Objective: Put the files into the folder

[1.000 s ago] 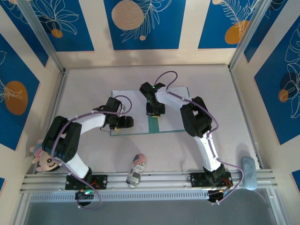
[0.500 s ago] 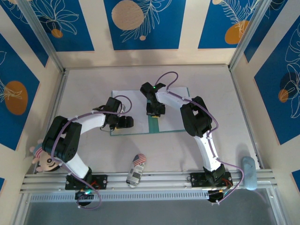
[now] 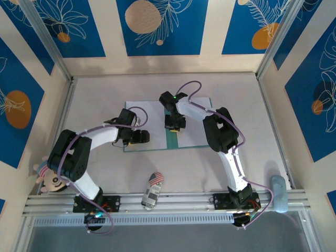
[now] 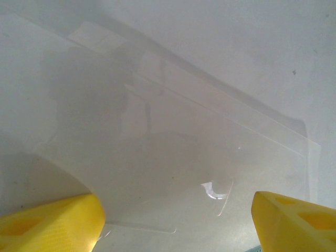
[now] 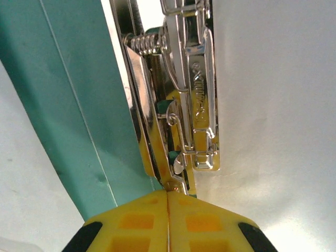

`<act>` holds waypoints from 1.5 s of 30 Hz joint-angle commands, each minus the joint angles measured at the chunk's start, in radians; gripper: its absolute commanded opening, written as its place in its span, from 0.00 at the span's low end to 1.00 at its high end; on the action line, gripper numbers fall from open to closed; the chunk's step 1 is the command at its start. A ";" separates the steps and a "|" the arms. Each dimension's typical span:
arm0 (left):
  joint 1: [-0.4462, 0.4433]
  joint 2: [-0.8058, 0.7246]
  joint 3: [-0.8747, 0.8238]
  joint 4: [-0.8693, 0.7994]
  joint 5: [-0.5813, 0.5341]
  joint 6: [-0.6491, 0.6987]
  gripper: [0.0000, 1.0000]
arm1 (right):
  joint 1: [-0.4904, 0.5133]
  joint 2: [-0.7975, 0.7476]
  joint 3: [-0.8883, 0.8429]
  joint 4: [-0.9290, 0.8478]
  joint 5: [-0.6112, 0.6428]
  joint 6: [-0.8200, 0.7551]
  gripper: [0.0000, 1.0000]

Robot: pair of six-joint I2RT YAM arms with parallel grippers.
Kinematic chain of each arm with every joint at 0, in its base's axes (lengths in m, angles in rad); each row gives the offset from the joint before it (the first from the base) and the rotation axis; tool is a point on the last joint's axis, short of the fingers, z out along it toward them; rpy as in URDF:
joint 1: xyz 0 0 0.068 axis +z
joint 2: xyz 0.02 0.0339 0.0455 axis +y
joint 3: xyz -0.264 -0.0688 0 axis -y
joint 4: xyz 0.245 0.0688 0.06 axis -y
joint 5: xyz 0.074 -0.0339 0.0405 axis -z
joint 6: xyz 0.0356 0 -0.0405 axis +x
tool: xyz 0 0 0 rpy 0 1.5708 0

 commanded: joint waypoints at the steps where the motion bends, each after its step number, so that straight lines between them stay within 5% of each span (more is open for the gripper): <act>1: 0.002 0.097 -0.072 -0.184 0.017 -0.002 0.80 | -0.021 0.064 -0.051 -0.006 0.001 0.000 0.09; 29: 0.001 0.112 -0.062 -0.194 0.010 -0.006 0.79 | -0.020 -0.020 0.073 -0.087 0.031 -0.038 0.10; 45: 0.001 0.120 -0.042 -0.205 0.003 -0.008 0.79 | -0.012 -0.166 0.126 -0.114 0.002 -0.072 0.30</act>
